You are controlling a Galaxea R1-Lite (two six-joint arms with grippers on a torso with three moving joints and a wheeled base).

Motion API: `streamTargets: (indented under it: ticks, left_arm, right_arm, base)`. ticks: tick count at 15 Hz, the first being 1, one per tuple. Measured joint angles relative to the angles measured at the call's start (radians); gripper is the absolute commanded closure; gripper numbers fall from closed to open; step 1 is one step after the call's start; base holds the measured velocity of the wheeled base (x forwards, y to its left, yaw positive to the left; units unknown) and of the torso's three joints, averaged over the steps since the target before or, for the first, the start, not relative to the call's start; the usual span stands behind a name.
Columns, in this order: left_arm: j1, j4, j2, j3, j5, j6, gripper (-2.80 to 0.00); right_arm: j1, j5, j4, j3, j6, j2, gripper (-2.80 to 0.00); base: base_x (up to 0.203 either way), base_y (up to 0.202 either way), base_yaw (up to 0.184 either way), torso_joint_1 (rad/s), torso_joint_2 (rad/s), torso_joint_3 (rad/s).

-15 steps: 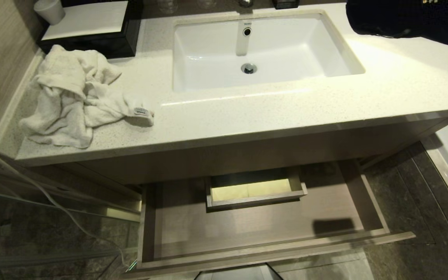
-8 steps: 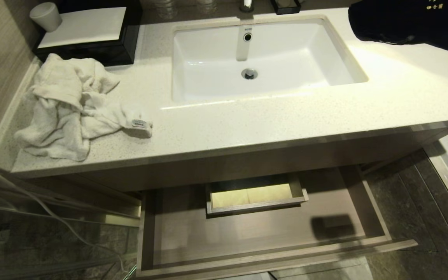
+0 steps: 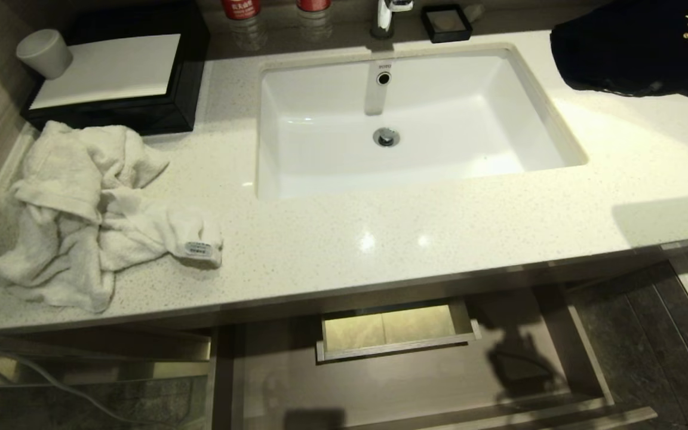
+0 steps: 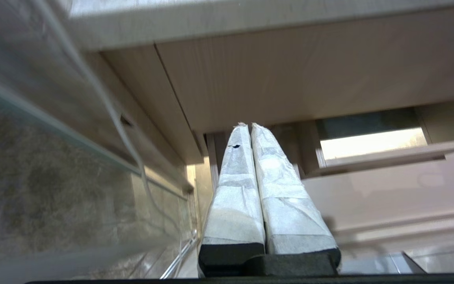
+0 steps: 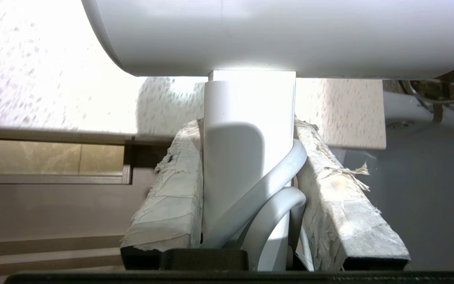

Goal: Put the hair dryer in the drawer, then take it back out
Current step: Place it on the countertop

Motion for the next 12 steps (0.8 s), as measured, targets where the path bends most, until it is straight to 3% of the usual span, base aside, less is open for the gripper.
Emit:
streamTargets:
  ticks: [6, 12]
  left_arm:
    - [0.000, 0.000, 0.000, -0.001, 0.000, 0.000, 0.00]
    - [0.000, 0.000, 0.000, 0.000, 0.000, 0.000, 0.00]
  right_arm:
    - [0.002, -0.002, 0.023, -0.116, -0.028, 0.151, 0.00]
    - [0.002, -0.002, 0.089, -0.257, -0.027, 0.321, 0.00]
  base:
    - [0.000, 0.000, 0.000, 0.325, -0.14, 0.174]
    - [0.000, 0.000, 0.000, 0.044, -0.02, 0.021]
